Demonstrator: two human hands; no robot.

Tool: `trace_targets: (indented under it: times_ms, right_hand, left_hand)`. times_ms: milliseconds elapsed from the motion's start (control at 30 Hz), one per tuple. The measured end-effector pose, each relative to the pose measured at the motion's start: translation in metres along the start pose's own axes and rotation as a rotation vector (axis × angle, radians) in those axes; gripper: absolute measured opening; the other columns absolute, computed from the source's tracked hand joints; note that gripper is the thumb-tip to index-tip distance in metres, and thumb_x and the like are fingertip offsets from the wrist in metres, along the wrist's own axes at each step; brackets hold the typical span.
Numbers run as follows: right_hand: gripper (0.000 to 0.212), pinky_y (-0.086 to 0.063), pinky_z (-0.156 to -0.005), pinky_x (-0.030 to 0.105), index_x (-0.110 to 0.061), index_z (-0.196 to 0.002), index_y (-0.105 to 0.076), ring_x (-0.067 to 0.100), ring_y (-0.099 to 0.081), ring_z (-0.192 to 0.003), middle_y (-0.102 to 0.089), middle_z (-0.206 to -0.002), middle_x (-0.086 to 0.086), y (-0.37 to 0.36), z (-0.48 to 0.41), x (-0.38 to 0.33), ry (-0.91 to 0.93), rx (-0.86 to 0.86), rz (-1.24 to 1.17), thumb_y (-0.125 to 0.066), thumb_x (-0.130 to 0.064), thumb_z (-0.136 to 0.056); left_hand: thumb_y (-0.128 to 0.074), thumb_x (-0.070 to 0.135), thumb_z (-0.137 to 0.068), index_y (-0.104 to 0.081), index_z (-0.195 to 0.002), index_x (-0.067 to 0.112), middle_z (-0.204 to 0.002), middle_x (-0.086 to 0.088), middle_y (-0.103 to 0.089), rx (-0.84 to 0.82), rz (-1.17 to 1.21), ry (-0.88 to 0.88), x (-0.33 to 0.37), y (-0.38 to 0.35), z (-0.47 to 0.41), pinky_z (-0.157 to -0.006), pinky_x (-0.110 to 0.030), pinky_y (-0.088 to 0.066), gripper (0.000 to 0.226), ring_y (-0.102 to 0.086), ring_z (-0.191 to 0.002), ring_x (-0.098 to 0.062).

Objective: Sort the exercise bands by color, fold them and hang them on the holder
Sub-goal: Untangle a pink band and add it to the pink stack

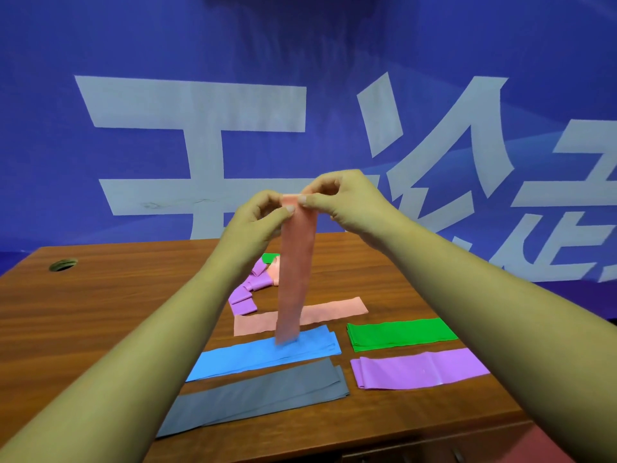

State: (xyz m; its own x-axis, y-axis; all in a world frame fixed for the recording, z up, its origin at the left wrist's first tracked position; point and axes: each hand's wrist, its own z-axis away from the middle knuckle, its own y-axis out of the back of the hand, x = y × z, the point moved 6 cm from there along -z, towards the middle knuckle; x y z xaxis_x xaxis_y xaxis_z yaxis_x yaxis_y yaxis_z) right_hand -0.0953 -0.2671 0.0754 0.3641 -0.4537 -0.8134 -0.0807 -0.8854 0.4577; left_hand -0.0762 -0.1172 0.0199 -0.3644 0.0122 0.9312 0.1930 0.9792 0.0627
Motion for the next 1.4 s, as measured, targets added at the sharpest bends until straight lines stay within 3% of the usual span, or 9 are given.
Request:
trace_targets:
  times_ms: [100, 167, 433, 500, 800, 967, 1067, 1133, 1400]
  right_hand:
    - [0.007, -0.042, -0.052, 0.012, -0.006, -0.087, -0.071, -0.005, -0.056, -0.055, -0.066, -0.075, -0.002, 0.005, -0.006, 0.001, -0.039, 0.058, -0.112, -0.067, -0.012, -0.09]
    - [0.006, -0.046, -0.056, 0.019, -0.01, -0.088, -0.07, -0.001, -0.06, -0.058, -0.067, -0.077, -0.004, 0.008, -0.01, 0.007, -0.087, 0.098, -0.153, -0.065, -0.014, -0.091]
    - [0.01, -0.052, -0.06, 0.029, -0.009, -0.085, -0.064, 0.017, -0.067, -0.071, -0.069, -0.086, 0.009, 0.027, -0.013, 0.073, -0.301, 0.294, -0.271, -0.057, -0.01, -0.091]
    - [0.009, -0.052, -0.058, 0.029, -0.008, -0.086, -0.064, 0.019, -0.068, -0.072, -0.069, -0.087, 0.01, 0.036, -0.011, 0.097, -0.358, 0.351, -0.295, -0.057, -0.01, -0.091]
    - [0.008, -0.054, -0.054, 0.027, -0.01, -0.083, -0.063, 0.02, -0.063, -0.061, -0.067, -0.09, 0.015, 0.039, 0.022, 0.213, -0.643, 0.48, -0.302, -0.062, -0.009, -0.091]
    - [0.009, -0.052, -0.055, 0.024, -0.008, -0.082, -0.062, 0.017, -0.06, -0.053, -0.066, -0.076, 0.012, 0.021, 0.036, 0.248, -0.754, 0.429, -0.29, -0.066, -0.005, -0.089]
    - [0.01, -0.052, -0.044, 0.019, -0.007, -0.08, -0.063, 0.016, -0.06, -0.055, -0.065, -0.074, 0.012, 0.007, 0.038, 0.262, -0.785, 0.382, -0.287, -0.068, -0.003, -0.087]
    - [0.01, -0.051, -0.043, 0.02, -0.008, -0.078, -0.064, 0.017, -0.061, -0.056, -0.066, -0.074, 0.012, 0.001, 0.037, 0.271, -0.795, 0.349, -0.211, -0.068, -0.004, -0.086]
    - [0.007, -0.056, -0.085, 0.044, -0.013, -0.072, -0.071, 0.028, -0.068, -0.088, -0.073, -0.085, 0.009, 0.0, 0.035, 0.301, -0.762, 0.319, 0.197, -0.075, -0.015, -0.078]
  left_hand:
    - [-0.067, 0.019, -0.09, -0.057, -0.115, 0.008, -0.095, -0.017, -0.074, -0.127, 0.111, 0.158, -0.017, -0.016, 0.012, -0.073, -0.039, -0.059, 0.028, -0.072, -0.085, -0.032]
    - [-0.065, 0.012, -0.091, -0.058, -0.115, 0.006, -0.085, -0.015, -0.073, -0.16, 0.068, 0.198, -0.03, -0.021, 0.021, -0.064, -0.032, -0.058, 0.026, -0.071, -0.075, -0.027]
    - [-0.073, 0.03, -0.081, -0.071, -0.097, 0.014, -0.079, -0.003, -0.068, -0.331, -0.122, 0.441, -0.099, -0.007, 0.047, -0.069, -0.028, -0.049, 0.022, -0.063, -0.074, -0.017]
    - [-0.073, 0.035, -0.077, -0.071, -0.097, 0.012, -0.079, -0.002, -0.068, -0.317, -0.159, 0.473, -0.11, 0.003, 0.05, -0.071, -0.029, -0.048, 0.03, -0.062, -0.074, -0.016]
    - [-0.073, 0.018, -0.085, -0.07, -0.092, 0.016, -0.073, 0.002, -0.064, -0.192, -0.227, 0.564, -0.157, 0.051, 0.052, -0.061, -0.026, -0.043, 0.008, -0.054, -0.067, -0.013]
    - [-0.069, 0.008, -0.086, -0.069, -0.102, 0.015, -0.077, 0.002, -0.063, -0.091, -0.18, 0.652, -0.179, 0.074, 0.051, -0.064, -0.028, -0.046, 0.017, -0.056, -0.071, -0.014]
    - [-0.066, 0.001, -0.086, -0.067, -0.099, 0.013, -0.081, -0.006, -0.061, 0.022, -0.196, 0.647, -0.192, 0.082, 0.047, -0.056, -0.027, -0.045, 0.018, -0.055, -0.067, -0.018]
    - [-0.067, -0.002, -0.084, -0.065, -0.1, 0.011, -0.082, -0.009, -0.059, 0.076, -0.234, 0.646, -0.202, 0.087, 0.045, -0.06, -0.029, -0.048, 0.021, -0.055, -0.069, -0.02]
    - [-0.069, 0.002, -0.08, -0.061, -0.099, 0.011, -0.068, -0.003, -0.055, 0.092, -0.595, 0.523, -0.218, 0.089, 0.038, -0.061, -0.03, -0.043, 0.022, -0.055, -0.061, -0.022]
